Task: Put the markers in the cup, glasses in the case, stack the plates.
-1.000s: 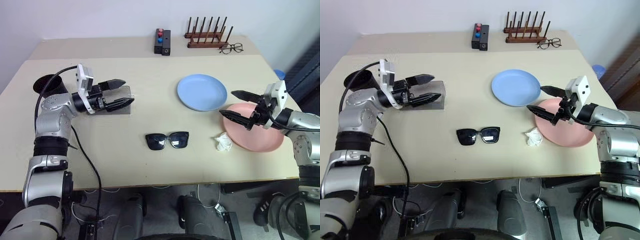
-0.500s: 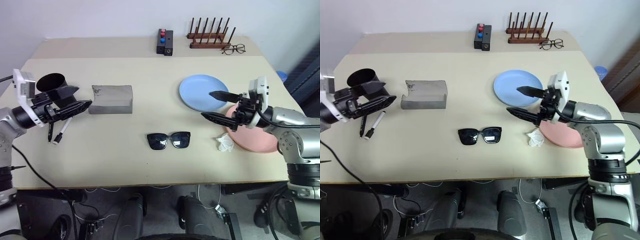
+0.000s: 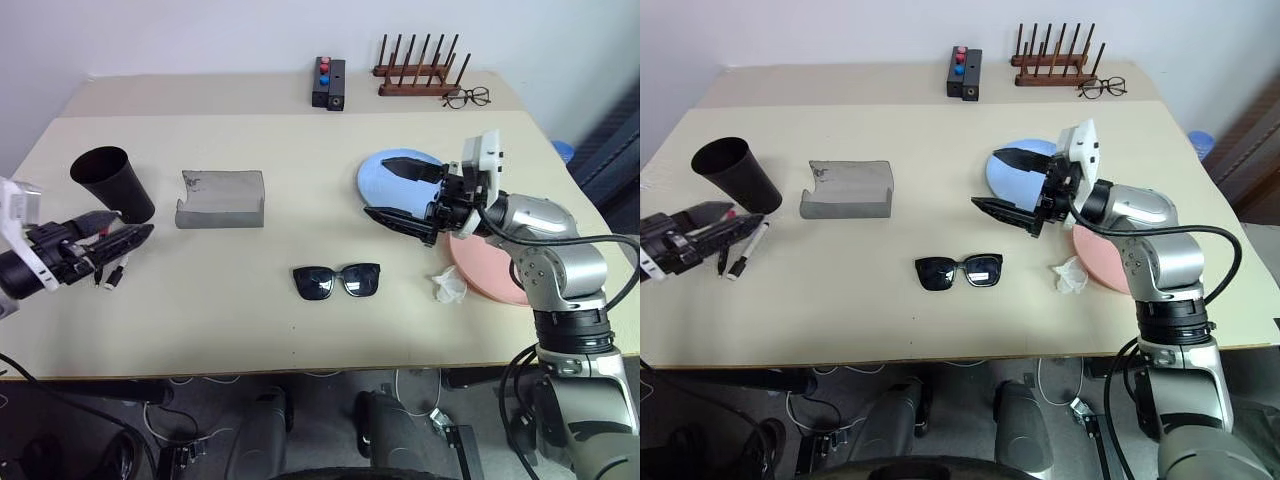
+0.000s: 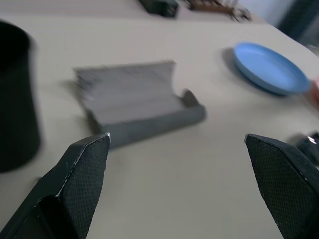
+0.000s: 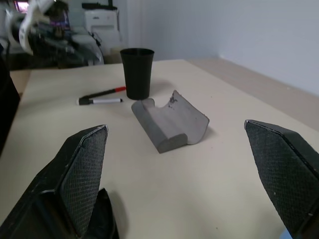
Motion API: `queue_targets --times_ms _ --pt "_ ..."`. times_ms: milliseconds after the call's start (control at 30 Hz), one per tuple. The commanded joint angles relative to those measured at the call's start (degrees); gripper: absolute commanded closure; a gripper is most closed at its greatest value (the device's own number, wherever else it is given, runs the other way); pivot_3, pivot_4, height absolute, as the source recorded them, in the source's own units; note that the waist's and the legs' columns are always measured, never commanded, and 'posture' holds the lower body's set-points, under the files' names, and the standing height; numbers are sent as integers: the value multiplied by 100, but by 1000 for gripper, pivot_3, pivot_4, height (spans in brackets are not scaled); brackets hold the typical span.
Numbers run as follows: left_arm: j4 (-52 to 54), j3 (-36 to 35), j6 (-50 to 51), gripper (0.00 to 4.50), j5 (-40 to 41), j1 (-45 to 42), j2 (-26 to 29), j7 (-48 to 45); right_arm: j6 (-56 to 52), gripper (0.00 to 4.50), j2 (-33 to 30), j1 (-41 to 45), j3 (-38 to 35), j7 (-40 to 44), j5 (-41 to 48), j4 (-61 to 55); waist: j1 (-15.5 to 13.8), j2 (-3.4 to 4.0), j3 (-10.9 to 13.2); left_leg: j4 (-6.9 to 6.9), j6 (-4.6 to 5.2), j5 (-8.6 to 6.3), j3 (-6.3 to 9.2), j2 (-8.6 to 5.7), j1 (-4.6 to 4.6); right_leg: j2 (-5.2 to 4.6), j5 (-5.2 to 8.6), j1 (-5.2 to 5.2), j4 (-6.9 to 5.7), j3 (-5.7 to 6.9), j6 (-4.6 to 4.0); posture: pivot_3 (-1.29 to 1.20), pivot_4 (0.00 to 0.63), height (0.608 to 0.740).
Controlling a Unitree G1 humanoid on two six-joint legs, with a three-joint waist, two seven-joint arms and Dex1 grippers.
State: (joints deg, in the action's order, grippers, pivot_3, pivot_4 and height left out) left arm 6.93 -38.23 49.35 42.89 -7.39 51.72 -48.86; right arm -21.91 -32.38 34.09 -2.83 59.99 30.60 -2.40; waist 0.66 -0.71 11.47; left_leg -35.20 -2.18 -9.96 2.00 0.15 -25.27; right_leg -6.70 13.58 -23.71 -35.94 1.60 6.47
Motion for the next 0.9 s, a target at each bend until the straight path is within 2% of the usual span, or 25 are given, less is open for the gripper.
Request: queue_targets --times_ms 33,233,333,467,567,633,700,900 --pt "-252 -367 -199 0 -163 62 284 36 125 35 89 197 -53 -43 48 -119 10 0 0 1 0 0 0 0 0 0 0 -2 0 0 -1 0 150 740" --pt "-1381 -264 -1255 0 -1085 126 698 204 76 35 142 37 -138 -124 144 -222 22 0 0 11 -1 -1 -7 3 -3 1 -1 -19 -3 -3 -4 0 150 740" --pt "-1800 26 -1140 0 -1296 -90 848 388 6 35 127 -92 -171 -173 212 -384 -16 -3 -2 10 -3 -2 -9 4 -11 -1 -1 -24 2 -3 -5 0 150 740" --pt "-2787 329 -628 0 -1413 -832 1026 691 -66 35 79 -232 -210 -266 247 -540 -9 -7 -4 8 -6 -3 -12 5 -14 -2 -2 -32 2 0 -4 0 150 740" --pt "-3641 860 -445 0 -1642 -1685 1254 658 -181 35 47 -309 -229 -310 331 -680 -1 -9 -5 9 -3 0 -15 5 -15 1 -3 -29 -5 0 -2 0 150 740" --pt "-4148 1248 111 0 -1695 -2357 1357 586 -206 35 37 -353 -228 -351 337 -766 -1 -14 -6 9 -2 1 -14 6 -15 5 -4 -28 -11 2 1 0 150 740" --pt "-4387 2009 367 0 -2129 -2769 1481 504 -259 35 20 -358 -238 -402 360 -837 4 -14 -6 8 -2 2 -15 6 -14 7 -14 -27 -15 1 20 0 150 740" --pt "-5798 2869 290 0 -2797 -3962 1476 345 -359 35 -40 -441 -305 -501 380 -974 26 -22 -3 9 -2 2 -18 13 -13 15 -15 -30 -17 1 23 0 150 740"
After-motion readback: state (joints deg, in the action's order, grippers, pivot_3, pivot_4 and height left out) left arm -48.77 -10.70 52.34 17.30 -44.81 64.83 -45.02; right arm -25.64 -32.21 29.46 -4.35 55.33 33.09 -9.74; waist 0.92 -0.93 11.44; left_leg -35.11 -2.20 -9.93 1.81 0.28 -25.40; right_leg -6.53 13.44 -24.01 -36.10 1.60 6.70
